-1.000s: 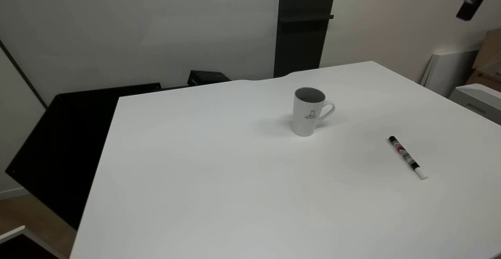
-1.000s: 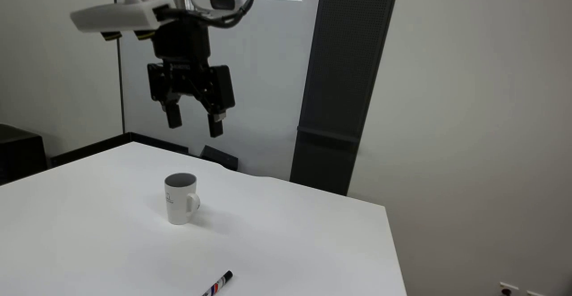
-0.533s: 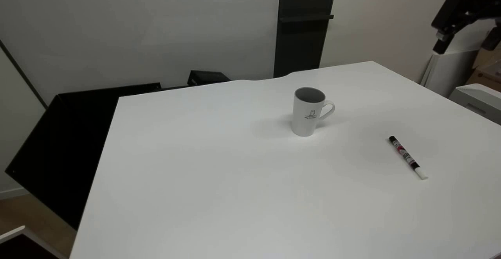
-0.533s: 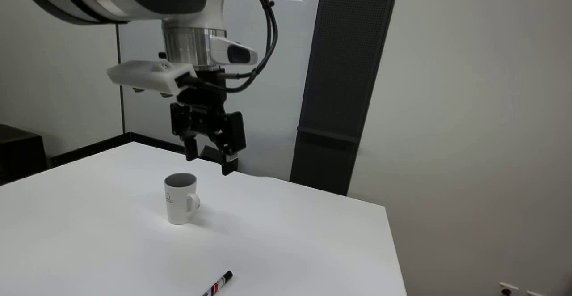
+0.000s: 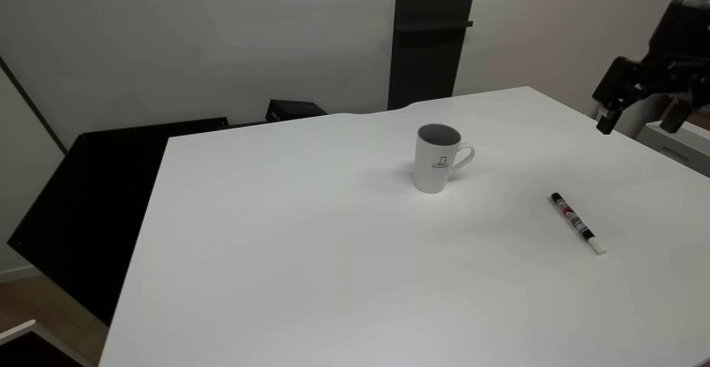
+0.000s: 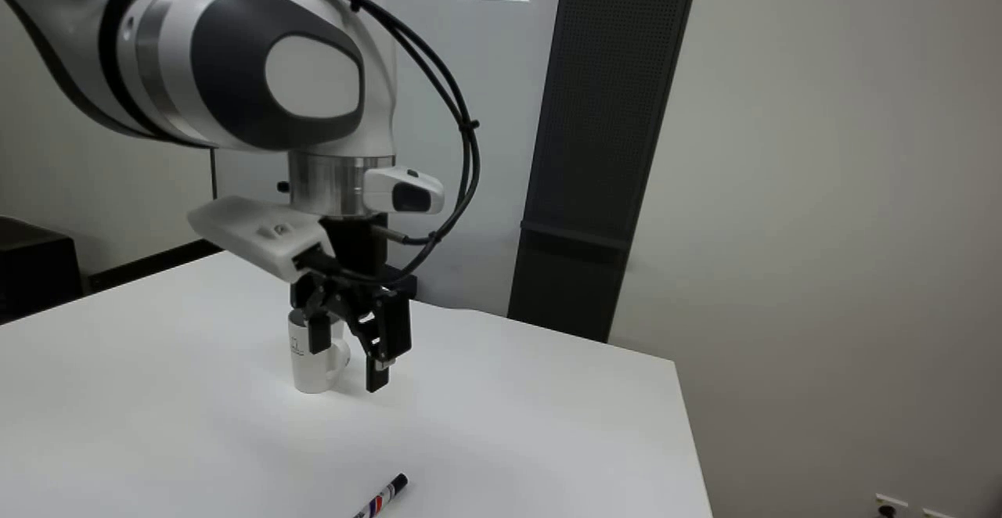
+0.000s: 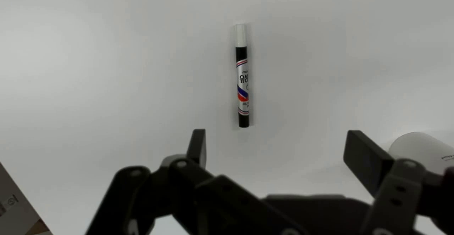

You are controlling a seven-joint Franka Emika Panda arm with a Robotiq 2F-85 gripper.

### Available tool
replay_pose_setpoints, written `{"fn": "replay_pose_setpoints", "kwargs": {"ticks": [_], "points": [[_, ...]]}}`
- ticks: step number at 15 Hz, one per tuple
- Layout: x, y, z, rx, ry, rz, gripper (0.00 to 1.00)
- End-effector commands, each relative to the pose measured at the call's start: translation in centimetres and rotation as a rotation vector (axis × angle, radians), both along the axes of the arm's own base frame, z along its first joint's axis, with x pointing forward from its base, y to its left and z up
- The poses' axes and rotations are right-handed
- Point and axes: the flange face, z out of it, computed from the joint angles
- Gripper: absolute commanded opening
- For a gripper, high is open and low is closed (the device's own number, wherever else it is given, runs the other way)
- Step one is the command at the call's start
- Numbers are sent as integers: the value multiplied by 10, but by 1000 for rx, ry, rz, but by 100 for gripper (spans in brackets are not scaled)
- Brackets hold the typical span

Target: Put the pen in the mug

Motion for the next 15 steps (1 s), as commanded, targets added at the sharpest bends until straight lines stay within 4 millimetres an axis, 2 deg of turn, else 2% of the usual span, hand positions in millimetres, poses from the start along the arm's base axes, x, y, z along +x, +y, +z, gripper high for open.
{"fn": "replay_pose_setpoints", "kwargs": {"ticks": [1,7,8,10,15], "points": [[-10,3,-26,26,-9,12,100],[-18,-2,-62,4,36,52,100],[-17,1,-55,15,23,54,100],[-19,-2,-63,14,40,54,100],[-20,-2,-64,13,43,55,100]]}}
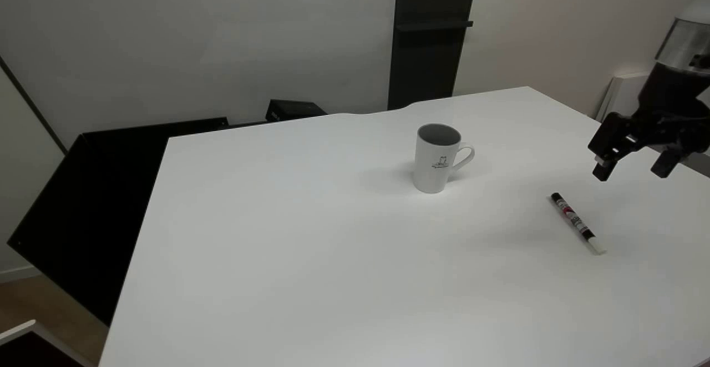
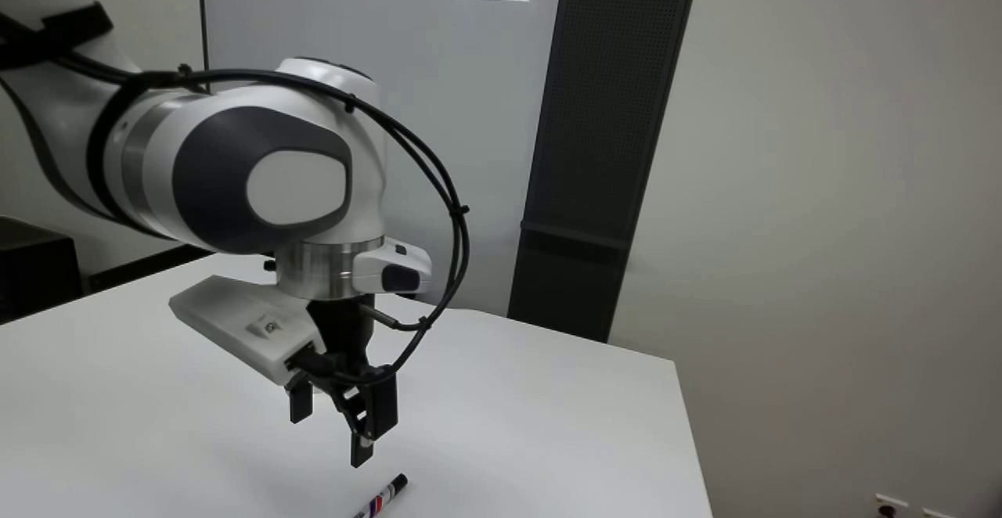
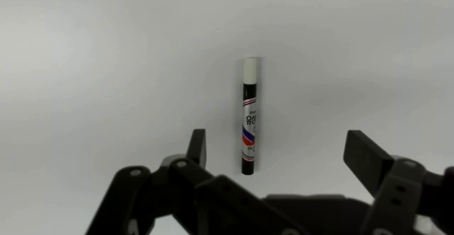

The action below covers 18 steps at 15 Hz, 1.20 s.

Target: Put the pen in the mug

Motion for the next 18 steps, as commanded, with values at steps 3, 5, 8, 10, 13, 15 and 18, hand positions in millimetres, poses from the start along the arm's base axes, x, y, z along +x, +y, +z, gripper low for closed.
{"fn": "replay_pose_setpoints", "kwargs": {"ticks": [3,5,8,10,13,15,18], "points": [[0,-3,-9,-8,10,-12,100],[-2,-7,-22,1,28,-30,100],[-5,-12,-40,18,57,-59,100],[-7,-15,-50,26,58,-66,100],[-7,-17,-66,31,39,-63,100],[-6,-18,-77,30,27,-49,100],[-5,-18,-91,30,19,-33,100]]}}
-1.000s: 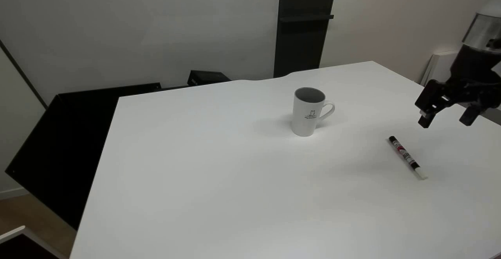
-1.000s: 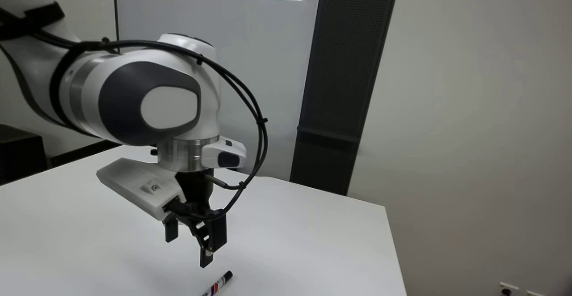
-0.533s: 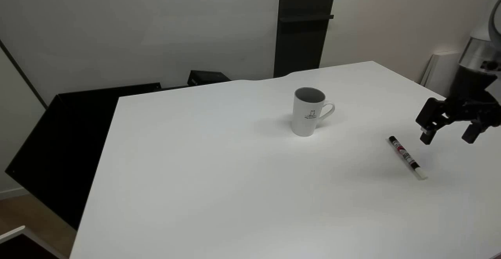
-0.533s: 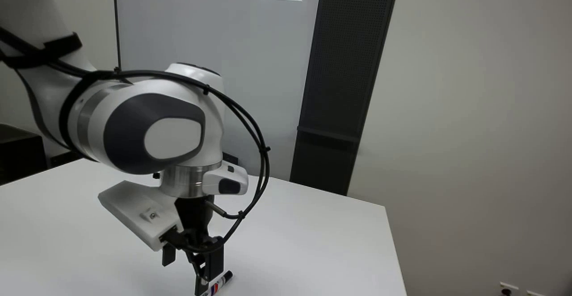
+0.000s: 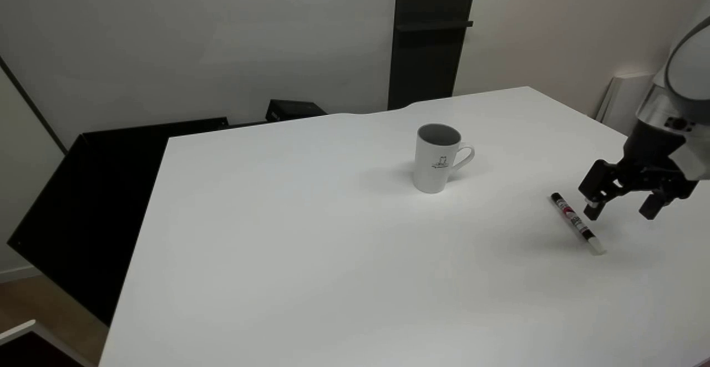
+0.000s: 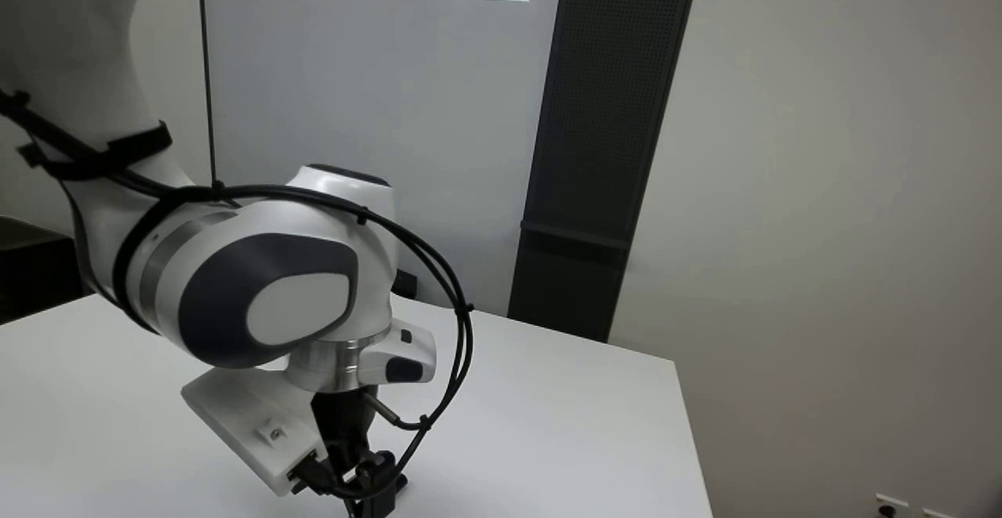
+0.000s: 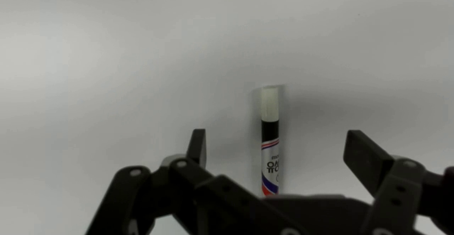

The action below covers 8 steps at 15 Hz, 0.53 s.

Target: Put the pen in the mug

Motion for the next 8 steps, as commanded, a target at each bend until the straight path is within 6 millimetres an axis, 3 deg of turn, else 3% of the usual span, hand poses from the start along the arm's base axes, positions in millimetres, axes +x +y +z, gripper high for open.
{"fn": "replay_pose_setpoints", "kwargs": {"ticks": [1,8], "points": [[7,-3,-18,3,-18,13,100],[14,-1,-40,-22,-68,46,100]]}}
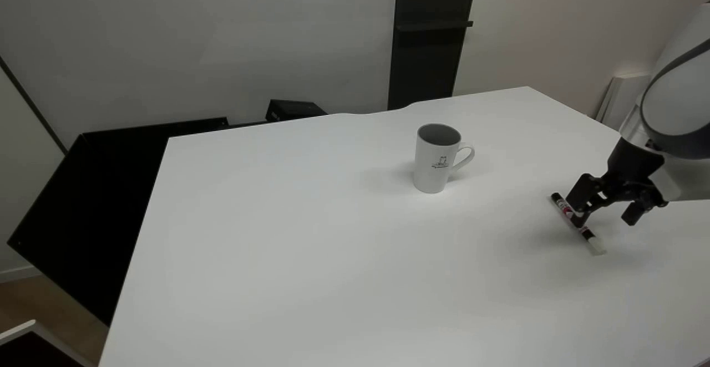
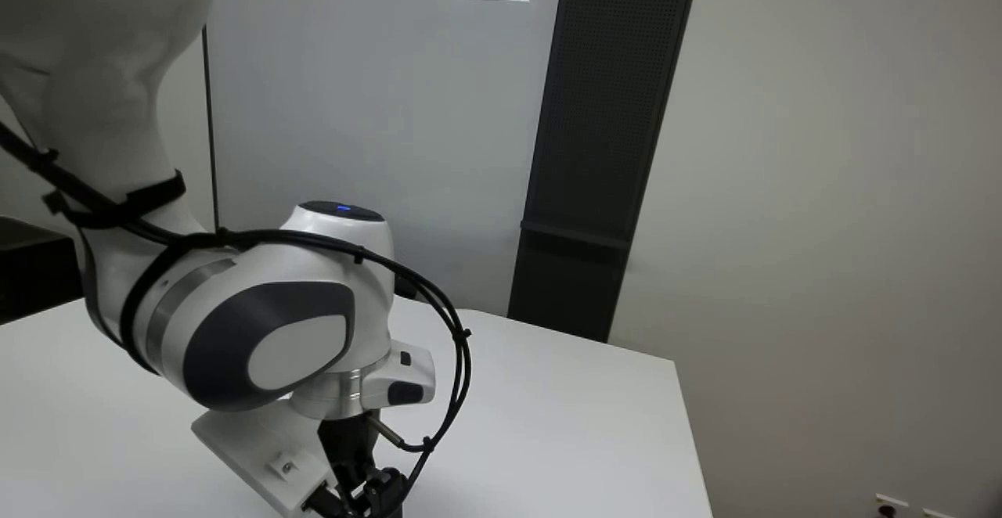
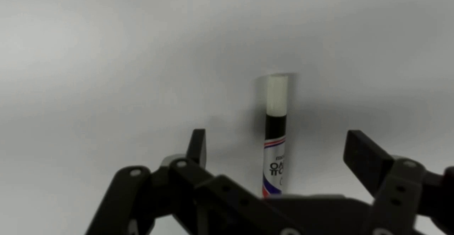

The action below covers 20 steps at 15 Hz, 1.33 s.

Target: Put the pen in the mug

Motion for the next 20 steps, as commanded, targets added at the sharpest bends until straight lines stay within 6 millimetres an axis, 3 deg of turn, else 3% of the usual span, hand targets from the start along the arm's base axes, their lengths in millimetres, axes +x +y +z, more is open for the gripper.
{"fn": "replay_pose_setpoints", "kwargs": {"ticks": [1,15,16,17,20], "points": [[9,-1,-12,-1,-30,9,100],[6,8,-32,13,-16,5,100],[6,9,-32,13,-15,2,75],[6,9,-33,14,-14,6,73],[6,10,-33,20,-15,1,55]]}}
